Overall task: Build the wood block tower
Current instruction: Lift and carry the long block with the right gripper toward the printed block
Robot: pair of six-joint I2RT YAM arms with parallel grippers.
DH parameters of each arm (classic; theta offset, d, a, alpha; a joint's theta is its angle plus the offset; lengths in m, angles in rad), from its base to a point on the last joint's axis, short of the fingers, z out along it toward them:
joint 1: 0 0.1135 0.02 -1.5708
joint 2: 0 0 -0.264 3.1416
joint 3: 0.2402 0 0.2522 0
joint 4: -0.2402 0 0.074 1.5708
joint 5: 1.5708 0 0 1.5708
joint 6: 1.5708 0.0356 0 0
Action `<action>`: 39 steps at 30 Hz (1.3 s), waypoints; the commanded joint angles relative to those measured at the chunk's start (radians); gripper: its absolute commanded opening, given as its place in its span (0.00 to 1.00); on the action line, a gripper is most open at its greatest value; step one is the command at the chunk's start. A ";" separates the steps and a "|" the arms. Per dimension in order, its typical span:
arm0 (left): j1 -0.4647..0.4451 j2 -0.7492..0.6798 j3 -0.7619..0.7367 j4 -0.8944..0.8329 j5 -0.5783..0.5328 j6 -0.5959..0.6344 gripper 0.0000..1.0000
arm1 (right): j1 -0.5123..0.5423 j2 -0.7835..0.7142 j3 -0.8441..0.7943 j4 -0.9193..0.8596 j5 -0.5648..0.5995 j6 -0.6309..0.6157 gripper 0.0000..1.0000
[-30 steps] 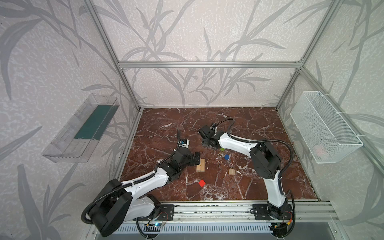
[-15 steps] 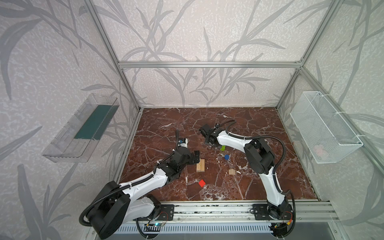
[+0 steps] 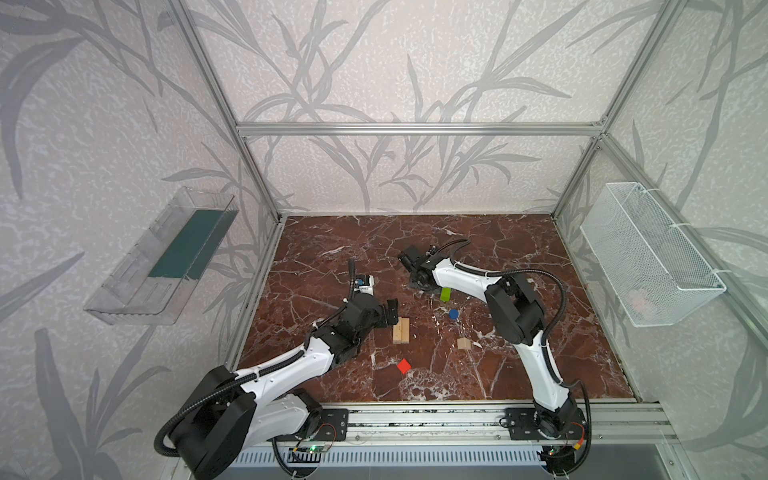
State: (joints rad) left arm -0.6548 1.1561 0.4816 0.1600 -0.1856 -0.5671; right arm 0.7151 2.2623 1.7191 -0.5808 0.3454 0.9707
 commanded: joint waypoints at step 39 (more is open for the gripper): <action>0.004 -0.292 0.108 -0.582 0.117 -0.125 1.00 | 0.258 -0.606 -0.613 0.131 -0.129 -0.262 0.23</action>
State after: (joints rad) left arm -0.6540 0.9043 0.5575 -0.2684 -0.1043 -0.6533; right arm 0.9440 1.6833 1.1145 -0.4530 0.2020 0.7086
